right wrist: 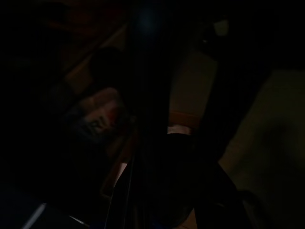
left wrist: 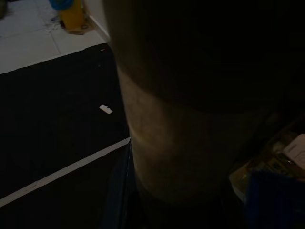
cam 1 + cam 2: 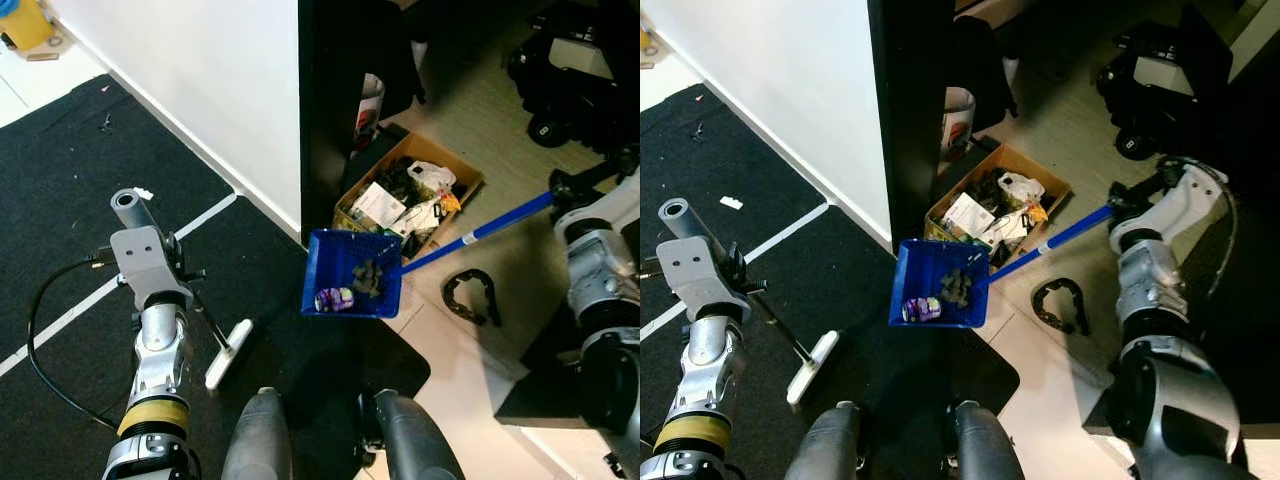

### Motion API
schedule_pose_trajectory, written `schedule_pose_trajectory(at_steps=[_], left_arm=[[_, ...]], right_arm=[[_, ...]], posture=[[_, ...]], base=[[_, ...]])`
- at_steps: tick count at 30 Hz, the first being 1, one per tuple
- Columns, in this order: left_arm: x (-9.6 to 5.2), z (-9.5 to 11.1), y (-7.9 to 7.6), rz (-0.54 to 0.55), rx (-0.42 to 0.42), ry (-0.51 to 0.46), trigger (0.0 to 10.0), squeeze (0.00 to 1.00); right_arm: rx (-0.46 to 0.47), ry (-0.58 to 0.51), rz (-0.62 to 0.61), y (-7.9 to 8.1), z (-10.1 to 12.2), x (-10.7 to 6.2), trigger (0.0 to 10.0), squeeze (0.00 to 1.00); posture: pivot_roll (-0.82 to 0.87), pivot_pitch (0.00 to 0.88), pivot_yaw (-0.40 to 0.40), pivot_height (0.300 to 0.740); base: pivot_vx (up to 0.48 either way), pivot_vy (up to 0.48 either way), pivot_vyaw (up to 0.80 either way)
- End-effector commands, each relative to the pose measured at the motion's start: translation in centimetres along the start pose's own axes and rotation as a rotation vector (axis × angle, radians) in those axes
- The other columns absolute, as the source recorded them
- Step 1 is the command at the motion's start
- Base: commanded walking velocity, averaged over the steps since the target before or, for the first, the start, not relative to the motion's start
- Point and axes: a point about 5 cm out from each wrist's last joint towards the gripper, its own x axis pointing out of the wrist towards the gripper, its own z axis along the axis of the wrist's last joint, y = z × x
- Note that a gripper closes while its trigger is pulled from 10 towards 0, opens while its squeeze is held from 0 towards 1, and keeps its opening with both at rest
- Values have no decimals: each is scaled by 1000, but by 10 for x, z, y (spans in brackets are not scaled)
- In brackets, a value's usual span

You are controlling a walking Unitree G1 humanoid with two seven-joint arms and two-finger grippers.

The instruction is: Sweep floor

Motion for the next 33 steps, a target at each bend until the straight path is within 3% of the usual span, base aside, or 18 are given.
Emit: schedule_pose_trajectory(at_steps=[1,9,13,17,27,33], left_arm=[[0,1,2,-14,11,1,10000,0],[0,-1,-3,-67,-18,13,10000,0],[-4,-6,-13,-152,-30,51,10000,0],[-6,-10,-16,-181,-24,69,10000,0],[-7,-15,-16,-201,-22,101,10000,0],[-7,-16,-16,-209,-26,109,10000,0]], right_arm=[[7,-19,-34,-7,10,2,10000,0],[45,41,-101,-18,14,2,10000,0],[-31,191,-110,-29,1,-3,10000,0],[-63,242,-165,-42,-6,-10,10000,0],[-75,320,-276,-71,-10,-24,10000,0],[-51,273,-341,-82,3,-26,10000,0]], posture=[[52,96,-57,740],[48,88,-53,740],[44,79,-56,740],[43,75,-56,740],[36,73,-52,740],[32,72,-49,740]], base=[[0,0,0],[0,0,0],[0,0,0],[0,0,0],[0,0,0],[0,0,0]])
